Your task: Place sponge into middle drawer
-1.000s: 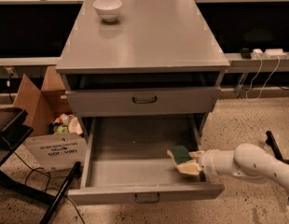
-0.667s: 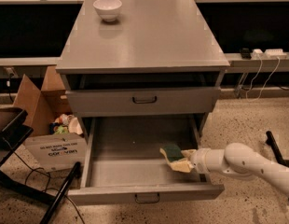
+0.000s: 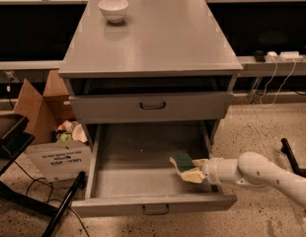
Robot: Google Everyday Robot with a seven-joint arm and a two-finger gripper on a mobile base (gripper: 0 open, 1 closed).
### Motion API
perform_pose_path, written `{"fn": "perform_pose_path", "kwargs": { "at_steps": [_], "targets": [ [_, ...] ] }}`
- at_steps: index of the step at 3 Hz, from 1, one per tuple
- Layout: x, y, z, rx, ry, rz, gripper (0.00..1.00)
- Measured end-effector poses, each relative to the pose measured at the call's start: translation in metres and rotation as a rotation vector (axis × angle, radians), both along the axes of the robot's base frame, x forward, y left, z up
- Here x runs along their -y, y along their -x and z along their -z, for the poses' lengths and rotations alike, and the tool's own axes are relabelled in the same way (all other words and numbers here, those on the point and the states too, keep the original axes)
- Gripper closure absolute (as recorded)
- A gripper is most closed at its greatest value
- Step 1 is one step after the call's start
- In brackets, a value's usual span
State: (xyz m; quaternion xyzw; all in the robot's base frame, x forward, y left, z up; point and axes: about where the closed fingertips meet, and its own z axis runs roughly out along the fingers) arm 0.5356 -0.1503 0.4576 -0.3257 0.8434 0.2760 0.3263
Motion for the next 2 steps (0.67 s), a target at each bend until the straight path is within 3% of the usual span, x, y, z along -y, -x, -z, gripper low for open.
{"fn": "perform_pose_path", "kwargs": {
  "at_steps": [1, 2],
  "targets": [
    [-0.0001, 0.0000, 0.0000, 0.000, 0.000, 0.000, 0.34],
    [-0.0001, 0.0000, 0.0000, 0.000, 0.000, 0.000, 0.04]
  ]
}}
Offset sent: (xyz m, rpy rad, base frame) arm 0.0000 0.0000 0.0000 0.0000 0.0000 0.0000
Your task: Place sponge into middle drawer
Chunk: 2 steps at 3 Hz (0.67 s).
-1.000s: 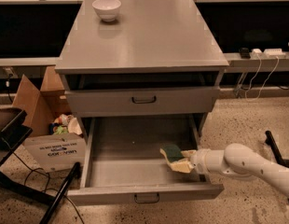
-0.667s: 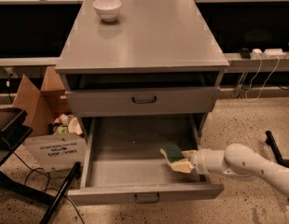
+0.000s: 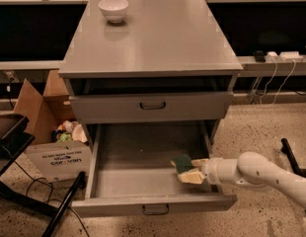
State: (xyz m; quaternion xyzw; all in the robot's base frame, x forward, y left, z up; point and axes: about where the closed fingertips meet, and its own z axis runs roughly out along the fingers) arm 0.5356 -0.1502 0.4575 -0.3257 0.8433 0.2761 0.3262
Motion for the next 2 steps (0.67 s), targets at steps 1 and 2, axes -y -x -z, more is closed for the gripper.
{"fn": "perform_pose_path", "kwargs": {
  "at_steps": [1, 2],
  "targets": [
    [0.0000, 0.0000, 0.0000, 0.000, 0.000, 0.000, 0.00],
    [0.0000, 0.0000, 0.0000, 0.000, 0.000, 0.000, 0.00]
  ]
}}
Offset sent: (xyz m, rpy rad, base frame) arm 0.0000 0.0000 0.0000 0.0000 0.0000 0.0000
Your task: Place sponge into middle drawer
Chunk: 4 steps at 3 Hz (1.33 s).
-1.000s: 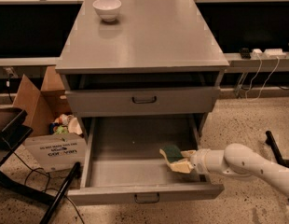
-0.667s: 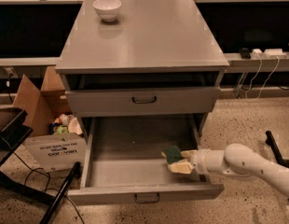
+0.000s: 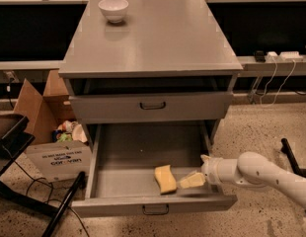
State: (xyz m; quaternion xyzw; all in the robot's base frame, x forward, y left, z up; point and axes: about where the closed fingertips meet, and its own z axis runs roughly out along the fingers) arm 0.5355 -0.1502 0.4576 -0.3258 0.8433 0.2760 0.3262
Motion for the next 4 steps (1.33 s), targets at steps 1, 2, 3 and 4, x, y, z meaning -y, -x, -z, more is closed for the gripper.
{"fn": "perform_pose_path", "kwargs": {
  "at_steps": [1, 2, 3, 4],
  "targets": [
    [-0.002, 0.011, -0.027, 0.030, 0.067, -0.036, 0.00],
    [-0.006, 0.049, -0.066, 0.057, 0.192, -0.080, 0.00],
    [-0.010, 0.108, -0.098, 0.035, 0.299, -0.145, 0.00],
    [-0.012, 0.147, -0.139, 0.022, 0.421, -0.219, 0.00]
  ]
}}
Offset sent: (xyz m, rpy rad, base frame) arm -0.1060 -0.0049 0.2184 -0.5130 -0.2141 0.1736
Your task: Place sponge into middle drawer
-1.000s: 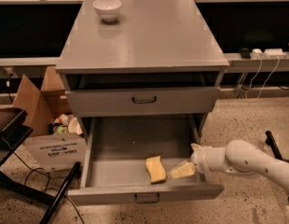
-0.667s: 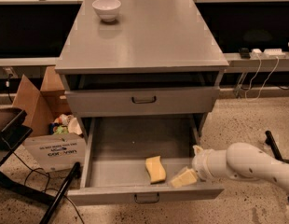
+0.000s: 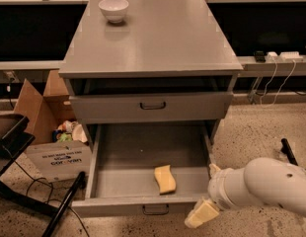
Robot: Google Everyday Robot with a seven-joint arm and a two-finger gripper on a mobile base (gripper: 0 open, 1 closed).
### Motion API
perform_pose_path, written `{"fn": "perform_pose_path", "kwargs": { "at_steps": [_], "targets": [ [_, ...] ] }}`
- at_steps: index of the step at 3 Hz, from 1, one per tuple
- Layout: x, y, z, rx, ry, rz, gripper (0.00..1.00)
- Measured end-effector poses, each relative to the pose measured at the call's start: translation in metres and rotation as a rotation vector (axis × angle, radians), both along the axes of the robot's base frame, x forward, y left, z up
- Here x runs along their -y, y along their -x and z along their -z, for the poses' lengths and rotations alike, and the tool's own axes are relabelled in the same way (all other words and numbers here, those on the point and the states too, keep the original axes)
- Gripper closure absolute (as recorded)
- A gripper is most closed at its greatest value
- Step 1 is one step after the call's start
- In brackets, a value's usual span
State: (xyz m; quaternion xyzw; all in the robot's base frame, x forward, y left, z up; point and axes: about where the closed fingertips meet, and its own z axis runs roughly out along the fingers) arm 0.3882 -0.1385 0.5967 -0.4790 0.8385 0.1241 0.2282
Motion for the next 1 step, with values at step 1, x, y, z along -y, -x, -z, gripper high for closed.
{"fn": "perform_pose_path", "kwargs": {
  "at_steps": [1],
  "targets": [
    [0.0016, 0.0101, -0.0627, 0.059, 0.135, -0.072, 0.00]
  ]
}}
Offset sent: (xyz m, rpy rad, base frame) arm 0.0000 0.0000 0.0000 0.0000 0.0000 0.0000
